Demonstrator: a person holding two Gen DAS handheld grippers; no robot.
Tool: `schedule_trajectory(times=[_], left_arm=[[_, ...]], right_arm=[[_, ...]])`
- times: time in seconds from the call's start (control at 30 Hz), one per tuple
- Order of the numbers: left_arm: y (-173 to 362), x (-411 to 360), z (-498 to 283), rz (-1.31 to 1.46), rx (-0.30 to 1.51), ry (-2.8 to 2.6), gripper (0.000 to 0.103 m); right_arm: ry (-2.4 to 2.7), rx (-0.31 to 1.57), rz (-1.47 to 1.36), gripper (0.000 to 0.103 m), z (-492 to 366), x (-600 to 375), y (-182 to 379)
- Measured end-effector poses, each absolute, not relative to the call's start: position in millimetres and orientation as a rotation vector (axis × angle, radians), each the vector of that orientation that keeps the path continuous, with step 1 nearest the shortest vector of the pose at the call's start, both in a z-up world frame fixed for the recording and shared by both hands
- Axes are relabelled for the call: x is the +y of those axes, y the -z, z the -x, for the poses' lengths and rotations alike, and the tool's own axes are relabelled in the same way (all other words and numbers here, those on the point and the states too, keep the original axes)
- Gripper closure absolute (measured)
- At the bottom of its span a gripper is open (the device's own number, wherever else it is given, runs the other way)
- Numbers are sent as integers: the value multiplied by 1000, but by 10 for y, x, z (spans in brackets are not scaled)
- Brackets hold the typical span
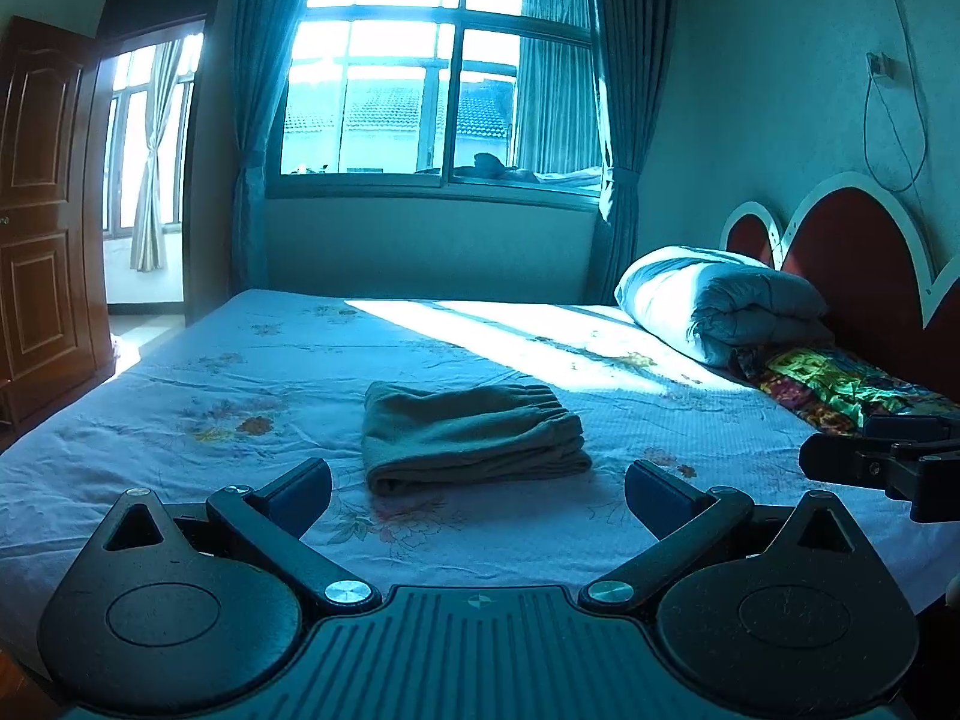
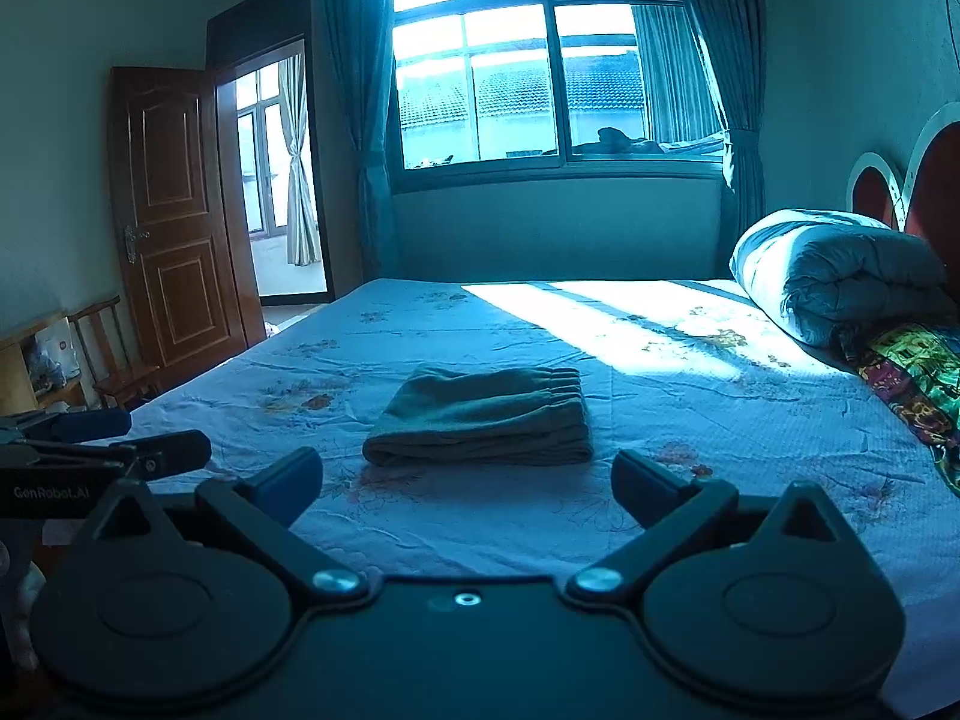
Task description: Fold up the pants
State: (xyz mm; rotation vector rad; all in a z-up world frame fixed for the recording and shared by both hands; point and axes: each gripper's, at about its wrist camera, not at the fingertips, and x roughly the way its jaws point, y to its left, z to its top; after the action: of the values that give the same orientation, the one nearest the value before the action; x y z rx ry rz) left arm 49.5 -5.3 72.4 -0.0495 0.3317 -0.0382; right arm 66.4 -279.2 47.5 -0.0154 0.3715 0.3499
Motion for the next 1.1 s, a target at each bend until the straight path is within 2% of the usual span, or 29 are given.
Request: schedule_trajectory(times=[1.1], left_arm=[[-698, -85, -482, 22, 319, 73, 0]], right_arm=[[-355, 374, 14, 6, -681, -2799, -458]])
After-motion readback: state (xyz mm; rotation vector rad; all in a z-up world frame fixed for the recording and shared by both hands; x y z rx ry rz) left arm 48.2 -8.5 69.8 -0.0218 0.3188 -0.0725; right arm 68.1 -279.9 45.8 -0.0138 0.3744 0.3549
